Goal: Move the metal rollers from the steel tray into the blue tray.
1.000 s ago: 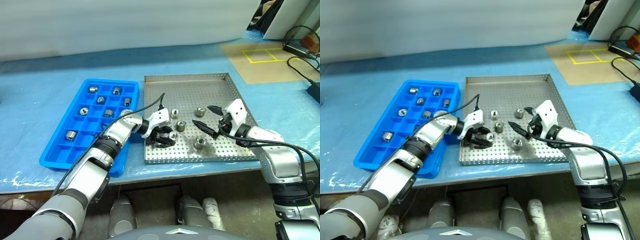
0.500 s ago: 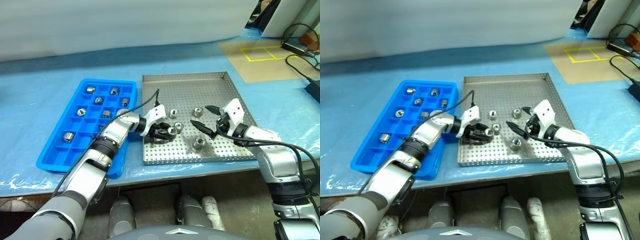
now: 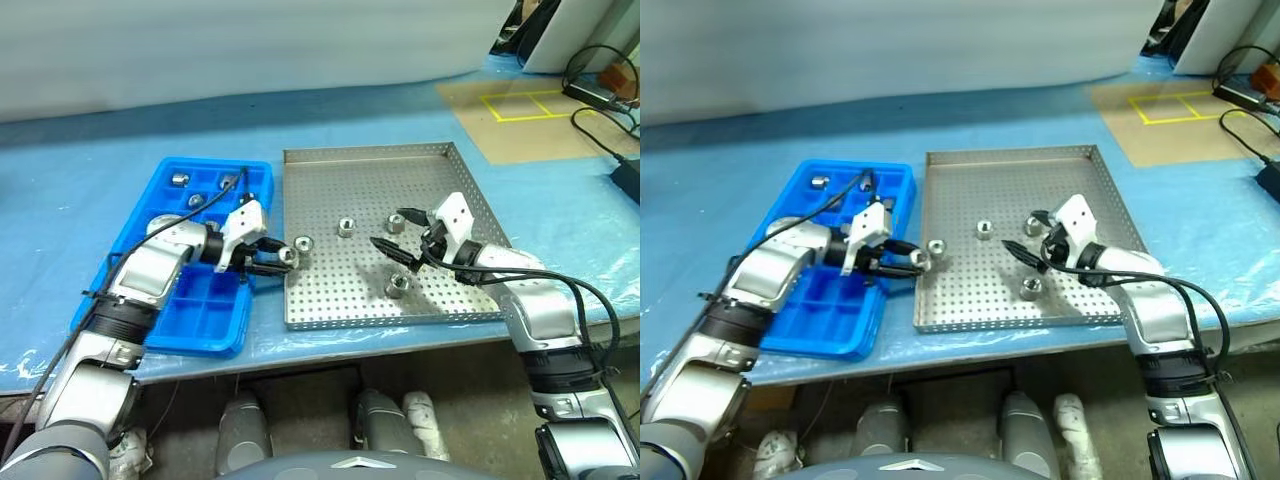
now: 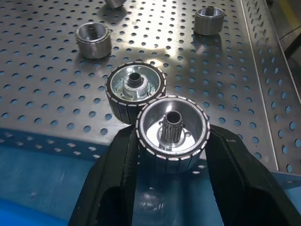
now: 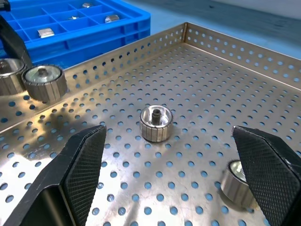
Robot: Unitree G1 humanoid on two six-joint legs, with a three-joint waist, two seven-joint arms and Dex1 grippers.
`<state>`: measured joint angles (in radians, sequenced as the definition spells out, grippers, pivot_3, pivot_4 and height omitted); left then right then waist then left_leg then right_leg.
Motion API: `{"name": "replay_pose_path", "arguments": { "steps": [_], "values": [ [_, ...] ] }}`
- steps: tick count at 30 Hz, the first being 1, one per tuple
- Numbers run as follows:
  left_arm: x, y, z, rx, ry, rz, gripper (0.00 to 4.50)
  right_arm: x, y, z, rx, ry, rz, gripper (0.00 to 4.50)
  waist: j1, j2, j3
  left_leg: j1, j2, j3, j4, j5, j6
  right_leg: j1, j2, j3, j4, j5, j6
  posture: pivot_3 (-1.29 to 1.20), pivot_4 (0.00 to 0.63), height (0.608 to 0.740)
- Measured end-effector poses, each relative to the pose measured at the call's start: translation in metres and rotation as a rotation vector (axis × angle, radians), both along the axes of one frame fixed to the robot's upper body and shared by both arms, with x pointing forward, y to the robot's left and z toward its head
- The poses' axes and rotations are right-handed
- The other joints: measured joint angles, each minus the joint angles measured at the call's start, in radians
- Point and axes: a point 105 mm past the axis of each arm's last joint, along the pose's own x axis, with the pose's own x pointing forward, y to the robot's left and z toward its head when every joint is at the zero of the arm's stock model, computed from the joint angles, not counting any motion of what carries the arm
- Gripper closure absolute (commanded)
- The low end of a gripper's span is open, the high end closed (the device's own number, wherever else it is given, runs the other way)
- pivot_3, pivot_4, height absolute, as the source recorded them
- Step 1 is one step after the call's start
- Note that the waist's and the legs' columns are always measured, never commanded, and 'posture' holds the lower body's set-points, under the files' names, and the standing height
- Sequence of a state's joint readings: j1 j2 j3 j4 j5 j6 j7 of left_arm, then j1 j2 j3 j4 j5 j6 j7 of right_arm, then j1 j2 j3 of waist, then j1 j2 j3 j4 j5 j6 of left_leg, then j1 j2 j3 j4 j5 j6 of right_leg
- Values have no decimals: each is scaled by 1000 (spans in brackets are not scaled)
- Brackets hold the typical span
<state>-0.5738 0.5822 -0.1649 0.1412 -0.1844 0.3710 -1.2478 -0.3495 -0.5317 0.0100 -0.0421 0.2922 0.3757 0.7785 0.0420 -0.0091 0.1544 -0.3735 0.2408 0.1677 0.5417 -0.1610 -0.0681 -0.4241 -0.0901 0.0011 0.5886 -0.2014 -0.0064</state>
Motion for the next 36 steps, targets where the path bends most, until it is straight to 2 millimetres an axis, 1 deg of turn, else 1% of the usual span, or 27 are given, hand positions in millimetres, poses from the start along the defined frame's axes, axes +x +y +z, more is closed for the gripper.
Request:
{"name": "replay_pose_path", "arguments": {
  "steps": [2,5,8,11,12,15,17,22,24,27,32,36],
  "values": [
    [1,2,10,-31,-27,21,2490,3,6,2,13,-1,24,0,3,0,0,0,0,0,0,1,-1,0,0,0,0,0,0,-77,150,740],
    [-1,-6,20,-90,-38,10,2490,-1,21,4,63,36,115,0,4,0,0,0,0,0,0,1,-1,0,0,0,0,0,0,-68,150,740],
    [-8,-25,23,-189,15,-46,2490,-6,39,12,148,92,217,0,4,0,0,-1,0,0,0,1,-1,0,0,0,0,0,0,-62,150,740],
    [-16,-38,15,-180,78,-116,2490,-7,46,24,171,116,284,0,4,0,0,0,0,0,0,1,-1,0,0,0,1,0,0,-67,150,740],
    [-20,-41,10,-167,111,-144,2490,-8,47,27,175,127,303,0,5,0,0,0,0,0,0,1,-1,0,0,0,1,0,0,-71,150,740],
    [-26,-48,6,-164,165,-203,2490,-14,45,27,155,164,342,0,9,0,0,-1,0,0,0,1,-2,0,0,0,0,0,0,-83,150,740],
    [-28,-51,8,-160,169,-235,2490,-20,44,27,135,177,365,0,10,0,0,-1,0,0,1,1,-2,0,0,0,0,0,0,-94,150,740],
    [-25,-55,7,-152,158,-275,2490,-34,41,17,124,242,392,0,11,0,0,-1,0,0,1,1,-2,0,0,0,1,0,0,-112,150,740],
    [-25,-59,8,-154,150,-294,2490,-37,42,19,129,250,405,0,9,0,0,-1,0,0,1,1,-2,0,0,0,1,0,0,-121,150,740],
    [-24,-62,12,-158,132,-311,2490,-39,43,23,127,246,410,0,8,0,0,0,0,0,1,1,-2,0,0,0,1,0,0,-125,150,740],
    [-24,-67,11,-174,134,-327,2490,-40,44,23,127,258,401,0,7,0,0,0,0,0,2,2,-2,0,0,0,1,0,0,-126,150,740],
    [-23,-71,19,-173,101,-347,2490,-44,47,24,113,262,414,0,7,0,0,0,0,0,2,1,-2,0,0,0,2,0,0,-124,150,740]
  ]
}}
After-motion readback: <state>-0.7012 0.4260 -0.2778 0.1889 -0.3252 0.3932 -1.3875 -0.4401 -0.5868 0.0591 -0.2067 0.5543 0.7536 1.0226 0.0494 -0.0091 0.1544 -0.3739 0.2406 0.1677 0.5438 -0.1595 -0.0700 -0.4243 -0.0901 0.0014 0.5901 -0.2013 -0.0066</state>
